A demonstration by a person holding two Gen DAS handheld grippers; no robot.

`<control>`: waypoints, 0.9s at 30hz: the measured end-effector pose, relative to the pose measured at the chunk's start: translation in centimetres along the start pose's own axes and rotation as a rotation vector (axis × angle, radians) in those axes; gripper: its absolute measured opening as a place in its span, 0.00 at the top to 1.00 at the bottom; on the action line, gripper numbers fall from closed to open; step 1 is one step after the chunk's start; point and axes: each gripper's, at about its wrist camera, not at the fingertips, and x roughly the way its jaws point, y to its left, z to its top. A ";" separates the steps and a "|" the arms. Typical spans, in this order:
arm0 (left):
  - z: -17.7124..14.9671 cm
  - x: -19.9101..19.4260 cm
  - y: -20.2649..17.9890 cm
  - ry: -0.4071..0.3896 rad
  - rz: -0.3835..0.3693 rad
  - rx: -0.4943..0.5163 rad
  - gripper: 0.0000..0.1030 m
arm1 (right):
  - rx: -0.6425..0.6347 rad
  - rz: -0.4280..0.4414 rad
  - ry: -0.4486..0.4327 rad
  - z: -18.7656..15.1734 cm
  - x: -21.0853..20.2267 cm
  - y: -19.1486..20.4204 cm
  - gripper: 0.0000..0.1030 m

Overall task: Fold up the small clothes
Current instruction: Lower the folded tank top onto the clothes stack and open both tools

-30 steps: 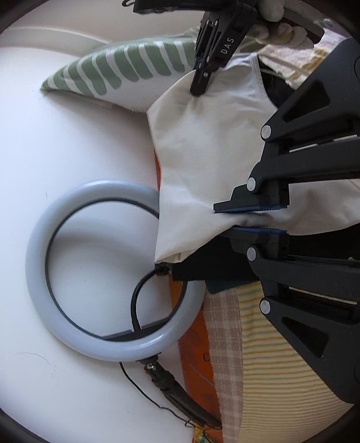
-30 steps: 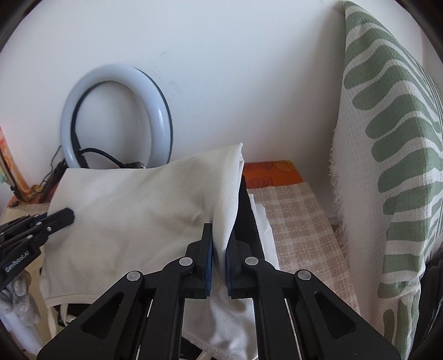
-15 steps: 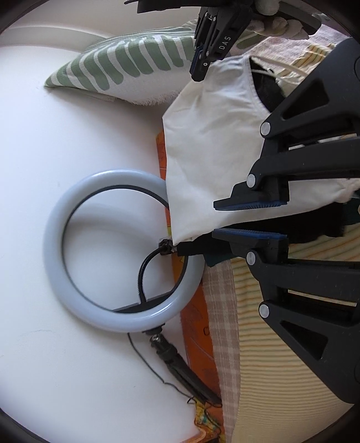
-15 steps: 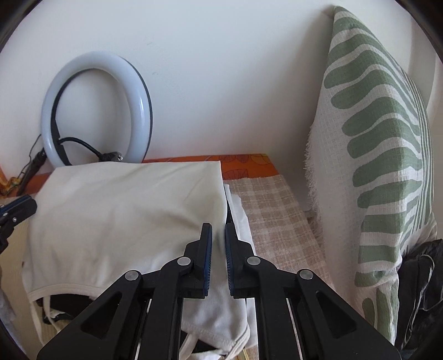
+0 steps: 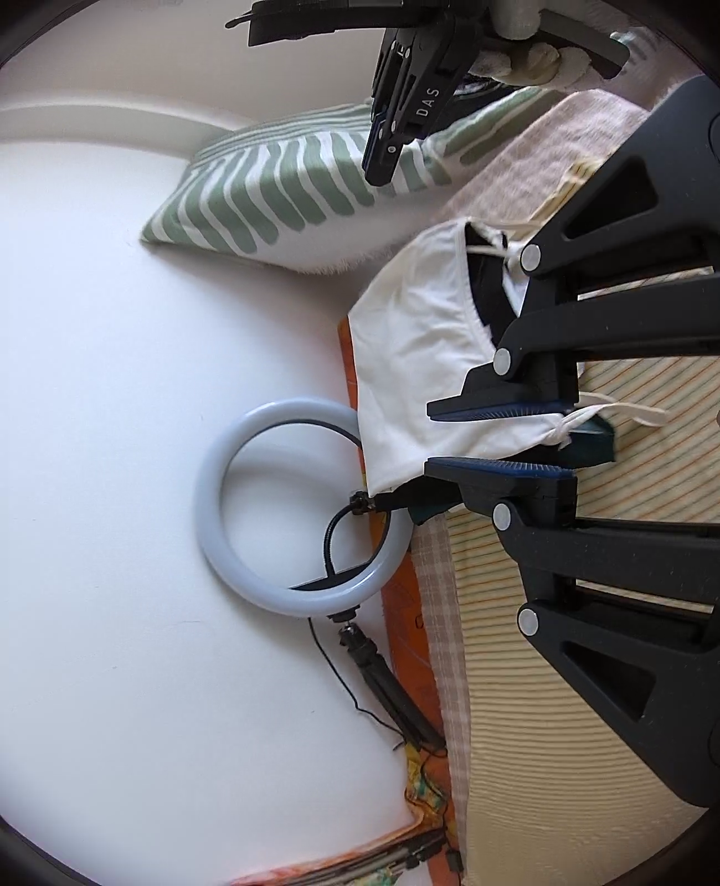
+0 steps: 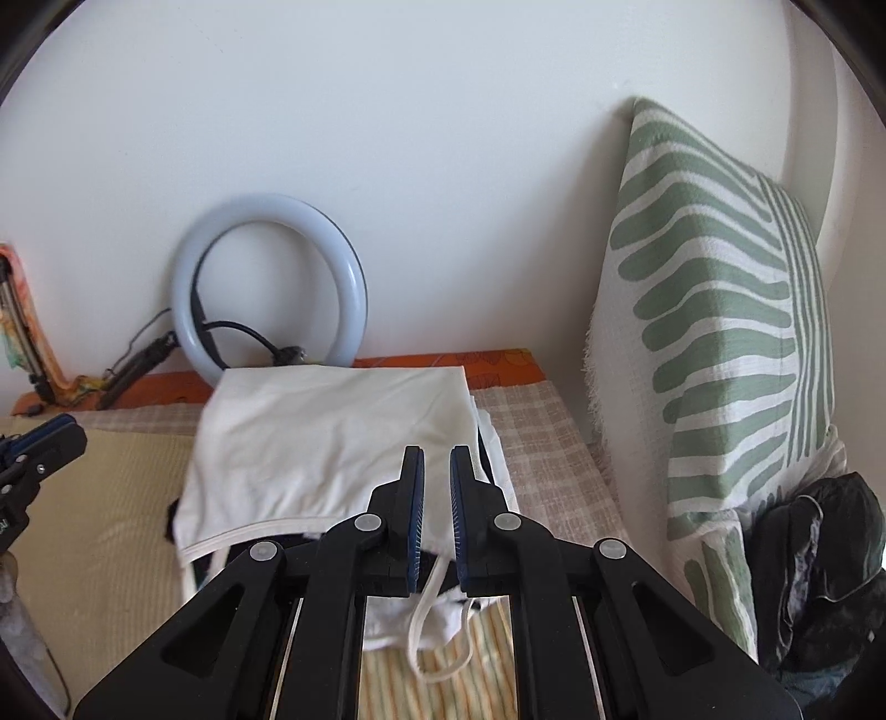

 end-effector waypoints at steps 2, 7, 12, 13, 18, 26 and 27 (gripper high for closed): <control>-0.1 -2.3 -0.4 -0.015 -0.002 0.008 0.89 | 0.003 0.002 -0.012 -0.1 -2.1 0.4 0.92; -1.1 -8.1 -0.7 -0.048 -0.018 0.023 0.89 | 0.005 0.009 -0.043 -1.0 -6.9 1.7 0.92; -3.3 -13.4 -0.7 -0.067 -0.029 0.043 0.89 | 0.009 0.020 -0.058 -2.7 -10.9 3.2 0.92; -3.7 -14.3 -0.7 -0.072 -0.031 0.045 0.89 | 0.006 0.016 -0.060 -3.2 -11.8 3.6 0.92; -6.9 -18.0 -0.3 -0.069 -0.048 0.051 0.89 | 0.041 0.058 -0.072 -5.9 -15.0 4.9 0.92; -12.4 -21.0 0.2 -0.062 -0.038 0.090 0.89 | 0.036 0.059 -0.080 -11.1 -17.6 7.4 0.92; -13.0 -21.1 0.3 -0.060 -0.040 0.091 0.89 | 0.034 0.061 -0.081 -11.7 -17.7 7.7 0.92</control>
